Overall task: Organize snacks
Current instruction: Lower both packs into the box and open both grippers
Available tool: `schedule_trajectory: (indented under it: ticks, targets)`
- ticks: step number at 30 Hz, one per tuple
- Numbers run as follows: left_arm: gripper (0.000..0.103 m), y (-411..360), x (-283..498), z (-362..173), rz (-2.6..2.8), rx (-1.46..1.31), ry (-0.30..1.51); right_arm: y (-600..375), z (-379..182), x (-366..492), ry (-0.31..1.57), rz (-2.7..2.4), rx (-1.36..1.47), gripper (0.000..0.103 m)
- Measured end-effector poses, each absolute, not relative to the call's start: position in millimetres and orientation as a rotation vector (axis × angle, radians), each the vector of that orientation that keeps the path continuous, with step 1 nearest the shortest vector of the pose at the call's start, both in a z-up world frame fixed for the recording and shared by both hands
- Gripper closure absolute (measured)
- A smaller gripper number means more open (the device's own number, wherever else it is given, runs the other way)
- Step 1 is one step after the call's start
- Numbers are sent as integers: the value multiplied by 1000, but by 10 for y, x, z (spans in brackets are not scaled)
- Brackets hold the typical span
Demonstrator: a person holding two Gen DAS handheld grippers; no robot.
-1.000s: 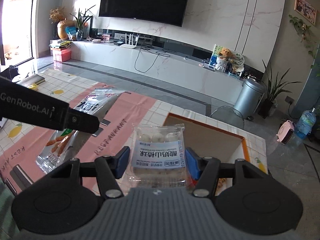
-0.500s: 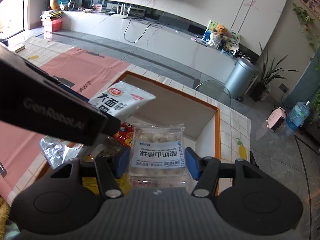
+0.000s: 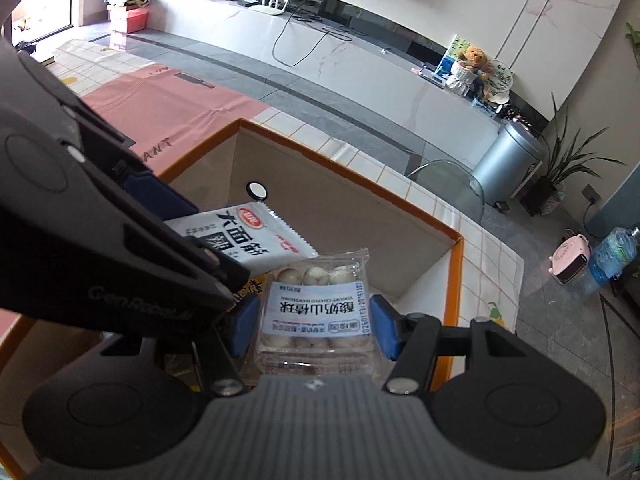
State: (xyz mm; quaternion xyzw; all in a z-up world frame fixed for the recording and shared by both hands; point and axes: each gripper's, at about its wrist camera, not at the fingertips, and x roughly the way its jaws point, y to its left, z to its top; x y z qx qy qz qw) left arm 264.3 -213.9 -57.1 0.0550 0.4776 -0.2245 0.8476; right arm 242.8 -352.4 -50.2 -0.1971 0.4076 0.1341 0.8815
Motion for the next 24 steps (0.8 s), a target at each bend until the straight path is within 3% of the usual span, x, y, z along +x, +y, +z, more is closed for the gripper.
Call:
schedule_trajectory:
  ticks: [15,18,22,24]
  targets:
    - [46,-2273,2636,-702,-480,224,1020,-3580,-751,2615,976,280,-435,45]
    - [41,-2257,2641,-678,-477,220,1022,-3602,-730,2643,998,286,-433,45]
    - [25,-2201,2634,-602,-461,190,1019,-3604,-675,2686,1037,298,-428,41]
    - [23,-2165,2621,-545,-457,171,1021,-3597,-627,2669,1043,296,-439,40]
